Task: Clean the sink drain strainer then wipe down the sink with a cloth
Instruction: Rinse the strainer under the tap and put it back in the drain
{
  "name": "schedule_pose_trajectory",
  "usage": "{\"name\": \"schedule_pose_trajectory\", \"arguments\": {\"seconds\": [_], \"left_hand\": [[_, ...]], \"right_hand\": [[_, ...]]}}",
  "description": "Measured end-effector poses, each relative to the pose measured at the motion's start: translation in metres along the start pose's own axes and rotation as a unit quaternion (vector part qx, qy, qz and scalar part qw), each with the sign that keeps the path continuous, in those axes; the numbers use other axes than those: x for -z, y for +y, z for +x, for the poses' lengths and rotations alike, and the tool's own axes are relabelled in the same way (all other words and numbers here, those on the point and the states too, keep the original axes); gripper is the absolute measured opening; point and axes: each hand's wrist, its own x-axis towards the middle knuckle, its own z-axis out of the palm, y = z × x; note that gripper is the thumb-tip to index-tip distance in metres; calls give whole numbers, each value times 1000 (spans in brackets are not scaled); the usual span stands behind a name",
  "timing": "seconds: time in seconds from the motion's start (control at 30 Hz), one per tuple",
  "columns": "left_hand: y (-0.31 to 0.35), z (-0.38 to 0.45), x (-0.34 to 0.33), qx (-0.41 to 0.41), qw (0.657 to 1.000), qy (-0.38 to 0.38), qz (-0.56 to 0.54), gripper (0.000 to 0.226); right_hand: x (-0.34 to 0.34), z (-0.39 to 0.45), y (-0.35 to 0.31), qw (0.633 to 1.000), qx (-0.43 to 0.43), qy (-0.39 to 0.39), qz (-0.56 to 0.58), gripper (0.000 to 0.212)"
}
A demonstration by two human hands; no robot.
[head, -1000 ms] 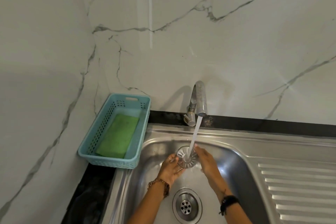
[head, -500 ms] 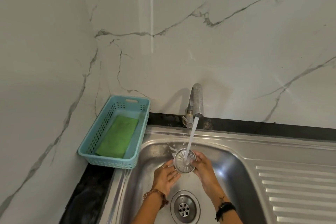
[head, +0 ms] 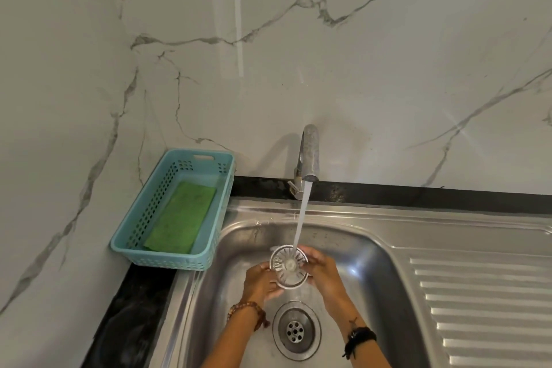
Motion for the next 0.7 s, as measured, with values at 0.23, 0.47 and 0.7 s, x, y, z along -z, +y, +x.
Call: {"name": "schedule_pose_trajectory", "arguments": {"seconds": [0.23, 0.47, 0.7], "left_hand": [[0, -10, -8, -242, 952, 56, 178, 26], [8, -8, -1, 24, 960, -74, -269, 27], [4, -3, -4, 5, 994, -66, -82, 35]], "right_hand": [[2, 7, 8, 988, -35, 53, 142, 26], [6, 9, 1, 991, -21, 16, 128, 32], [10, 36, -73, 949, 209, 93, -217, 14]]}}
